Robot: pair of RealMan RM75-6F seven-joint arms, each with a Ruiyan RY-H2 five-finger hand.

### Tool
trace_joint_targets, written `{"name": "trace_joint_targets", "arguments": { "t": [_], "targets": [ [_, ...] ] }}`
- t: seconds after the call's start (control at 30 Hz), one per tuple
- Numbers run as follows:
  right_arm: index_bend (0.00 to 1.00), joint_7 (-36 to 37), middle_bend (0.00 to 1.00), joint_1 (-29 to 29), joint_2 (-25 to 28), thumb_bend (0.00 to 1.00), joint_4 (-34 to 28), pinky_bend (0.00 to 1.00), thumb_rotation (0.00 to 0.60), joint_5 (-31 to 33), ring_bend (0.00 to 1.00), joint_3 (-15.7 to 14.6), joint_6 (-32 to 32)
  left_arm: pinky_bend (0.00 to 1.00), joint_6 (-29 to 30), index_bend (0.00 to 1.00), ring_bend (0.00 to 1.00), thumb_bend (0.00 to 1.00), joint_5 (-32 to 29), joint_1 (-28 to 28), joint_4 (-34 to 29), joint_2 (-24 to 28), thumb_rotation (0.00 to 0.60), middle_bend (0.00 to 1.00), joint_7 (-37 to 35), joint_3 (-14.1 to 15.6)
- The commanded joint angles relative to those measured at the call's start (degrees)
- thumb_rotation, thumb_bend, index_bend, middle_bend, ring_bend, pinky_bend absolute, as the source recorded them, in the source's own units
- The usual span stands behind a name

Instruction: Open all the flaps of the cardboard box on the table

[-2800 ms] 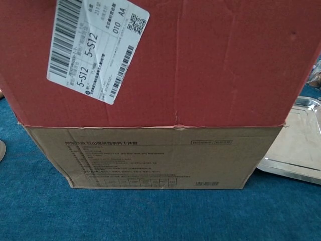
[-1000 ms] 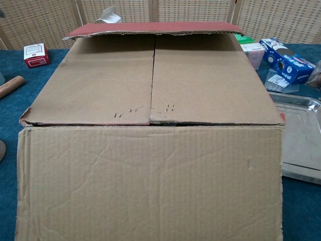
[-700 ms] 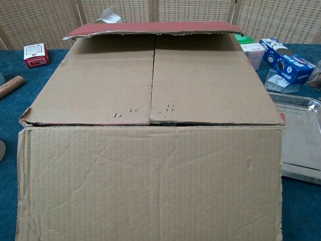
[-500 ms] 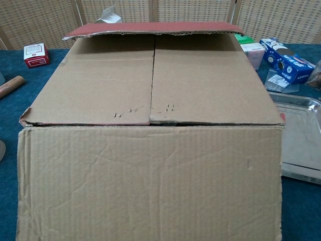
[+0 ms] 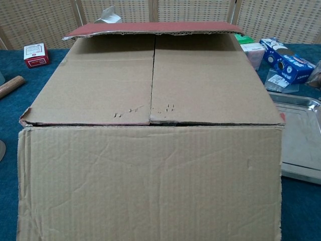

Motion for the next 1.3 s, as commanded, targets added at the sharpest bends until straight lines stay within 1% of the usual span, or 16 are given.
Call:
{"name": "trace_joint_targets", "arguments": {
  "t": [0.03, 0.07, 0.17, 0.33, 0.43, 0.57, 0.63, 0.77, 0.9, 1.13, 1.3],
  "targets": [
    [0.00, -1.5, 0.00, 2.8, 1.6, 0.00, -3.6, 0.07, 0.600, -0.7, 0.00, 3.1, -0.2, 0.19, -0.4, 0.26, 0.07, 0.39, 0.1, 0.0, 0.5, -0.4, 0.600, 0.00, 0.1, -0.4],
    [0.00, -2.4, 0.00, 3.9, 2.1, 0.00, -5.0, 0.07, 0.600, -0.3, 0.00, 4.0, -1.4, 0.19, -0.5, 0.26, 0.07, 0.39, 0.0, 0.1, 0.6, -0.5, 0.600, 0.00, 0.0, -0.6],
    [0.00, -4.3, 0.00, 6.2, 3.0, 0.00, -8.1, 0.07, 0.600, 1.1, 0.00, 5.4, -4.1, 0.19, -0.8, 0.26, 0.07, 0.39, -0.2, 0.3, 1.1, -0.5, 0.600, 0.00, -0.2, -1.0],
    [0.00, -7.4, 0.00, 9.5, 2.9, 0.00, -11.9, 0.07, 0.600, 2.5, 0.00, 6.9, -8.0, 0.19, -2.1, 0.25, 0.07, 0.39, -1.1, 0.6, 2.2, -1.0, 0.600, 0.00, -0.8, -1.7],
    [0.00, -10.0, 0.00, 12.6, 1.5, 0.00, -13.6, 0.07, 0.600, 3.1, 0.00, 7.7, -11.7, 0.19, -3.2, 0.25, 0.07, 0.39, -1.7, 0.5, 3.6, -1.7, 0.600, 0.00, -1.2, -2.1],
    [0.00, -12.4, 0.00, 15.1, -0.5, 0.00, -14.1, 0.09, 0.600, 4.3, 0.00, 8.3, -14.2, 0.19, -3.5, 0.24, 0.07, 0.39, -2.0, 0.7, 4.9, -2.3, 0.600, 0.00, -1.4, -2.6],
    [0.00, -13.8, 0.00, 17.3, -2.7, 0.00, -14.1, 0.09, 0.600, 5.3, 0.00, 8.8, -16.6, 0.20, -3.9, 0.24, 0.07, 0.39, -2.4, 0.6, 5.7, -2.7, 0.600, 0.00, -1.5, -3.0],
    [0.00, -17.6, 0.00, 21.4, -7.1, 0.00, -13.1, 0.08, 0.600, 8.7, 0.00, 10.0, -20.4, 0.20, -4.9, 0.22, 0.07, 0.39, -2.7, 0.5, 7.3, -3.5, 0.600, 0.00, -1.7, -3.4],
    [0.00, -19.9, 0.00, 24.1, -10.8, 0.00, -10.9, 0.08, 0.600, 10.6, 0.00, 10.8, -21.9, 0.20, -5.0, 0.22, 0.07, 0.39, -2.7, 0.6, 8.2, -3.9, 0.600, 0.00, -1.9, -3.8],
    [0.00, -22.5, 0.00, 27.8, -17.5, 0.00, -5.8, 0.09, 0.600, 12.9, 0.00, 11.7, -22.4, 0.20, -4.8, 0.22, 0.07, 0.39, -2.7, 0.8, 9.0, -4.2, 0.600, 0.00, -2.2, -4.4],
    [0.00, -25.1, 0.00, 29.8, -22.3, 0.00, -1.8, 0.08, 0.600, 13.7, 0.00, 12.7, -20.8, 0.20, -4.6, 0.22, 0.07, 0.39, -2.5, 1.1, 8.8, -4.2, 0.600, 0.00, -2.0, -4.7]
  ]
}}
